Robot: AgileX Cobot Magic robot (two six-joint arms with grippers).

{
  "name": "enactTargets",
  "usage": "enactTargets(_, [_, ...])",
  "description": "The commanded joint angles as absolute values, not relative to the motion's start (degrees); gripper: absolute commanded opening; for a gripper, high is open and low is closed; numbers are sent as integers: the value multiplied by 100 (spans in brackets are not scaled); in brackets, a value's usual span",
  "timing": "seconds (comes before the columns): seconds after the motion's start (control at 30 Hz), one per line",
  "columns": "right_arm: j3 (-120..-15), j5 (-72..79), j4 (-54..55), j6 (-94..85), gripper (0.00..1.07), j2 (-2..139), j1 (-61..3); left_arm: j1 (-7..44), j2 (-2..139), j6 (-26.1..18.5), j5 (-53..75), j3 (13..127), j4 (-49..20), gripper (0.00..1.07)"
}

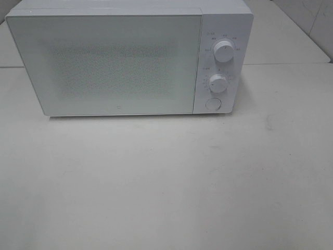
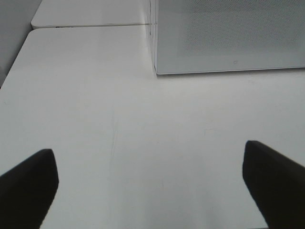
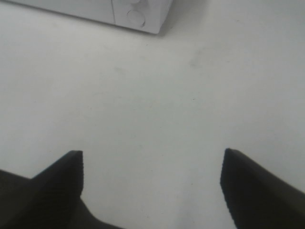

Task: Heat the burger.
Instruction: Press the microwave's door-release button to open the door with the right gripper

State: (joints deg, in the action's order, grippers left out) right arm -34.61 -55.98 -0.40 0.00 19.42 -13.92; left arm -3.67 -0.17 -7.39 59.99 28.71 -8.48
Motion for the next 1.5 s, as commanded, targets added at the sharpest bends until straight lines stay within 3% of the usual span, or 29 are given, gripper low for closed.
enactTargets(0.03, [-3306, -5684, -80, 0, 76, 1450, -1123, -327, -166, -699, 5953, 2848, -871, 103])
enactTargets(0.17, [-3002, -5787, -74, 0, 76, 625, -802, -327, -166, -699, 5953, 2848, -871, 103])
enactTargets(0.47, [-2899, -5936, -86, 40, 76, -183, -733, -327, -166, -699, 5953, 2848, -871, 103])
enactTargets(1.5, [-3025, -5747, -86, 0, 76, -103, -733, -327, -149, -699, 5953, 2848, -871, 103])
